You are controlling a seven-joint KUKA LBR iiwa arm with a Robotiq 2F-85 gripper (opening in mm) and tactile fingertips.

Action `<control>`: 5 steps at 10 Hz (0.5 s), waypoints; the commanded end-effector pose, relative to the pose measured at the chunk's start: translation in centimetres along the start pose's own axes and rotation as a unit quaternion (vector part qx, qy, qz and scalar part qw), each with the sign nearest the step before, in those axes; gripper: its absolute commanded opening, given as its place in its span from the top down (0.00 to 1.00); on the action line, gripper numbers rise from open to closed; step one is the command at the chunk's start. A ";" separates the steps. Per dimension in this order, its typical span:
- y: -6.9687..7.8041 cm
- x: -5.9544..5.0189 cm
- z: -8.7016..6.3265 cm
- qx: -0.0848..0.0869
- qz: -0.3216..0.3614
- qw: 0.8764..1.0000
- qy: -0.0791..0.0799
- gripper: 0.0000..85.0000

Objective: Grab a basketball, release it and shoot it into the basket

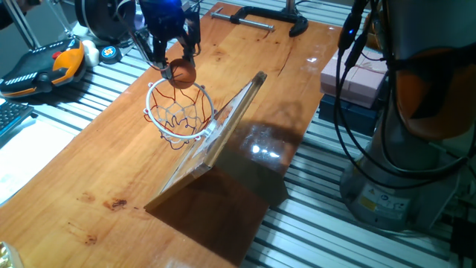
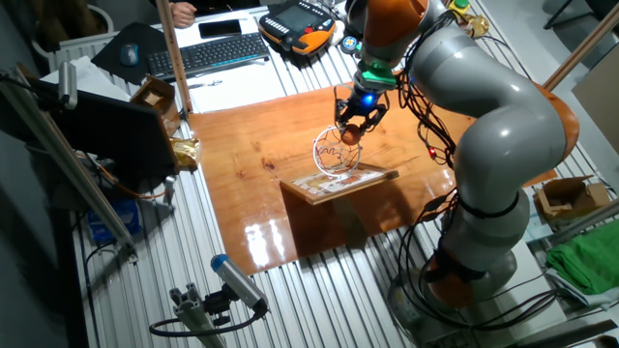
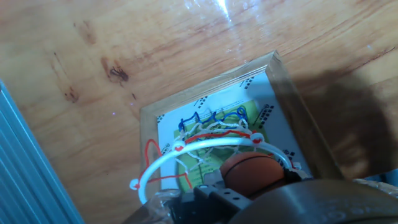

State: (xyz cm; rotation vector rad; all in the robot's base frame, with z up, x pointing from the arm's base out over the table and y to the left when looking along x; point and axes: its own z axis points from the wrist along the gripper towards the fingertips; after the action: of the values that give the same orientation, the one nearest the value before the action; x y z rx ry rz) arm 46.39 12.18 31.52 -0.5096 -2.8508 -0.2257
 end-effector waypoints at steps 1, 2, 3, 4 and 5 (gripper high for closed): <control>0.1 0.0 0.1 -0.002 0.002 1.000 0.000 0.99; 0.1 0.0 0.2 -0.007 0.008 1.000 -0.003 0.99; 0.1 0.0 0.2 -0.015 0.018 1.000 -0.001 0.99; 0.2 0.0 0.3 -0.016 0.020 1.000 -0.001 0.98; 0.2 0.0 0.3 -0.013 0.030 0.999 -0.002 0.90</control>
State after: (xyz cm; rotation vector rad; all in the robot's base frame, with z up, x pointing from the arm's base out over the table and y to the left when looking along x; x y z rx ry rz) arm 46.38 12.41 31.26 -0.6035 -2.8360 -0.2467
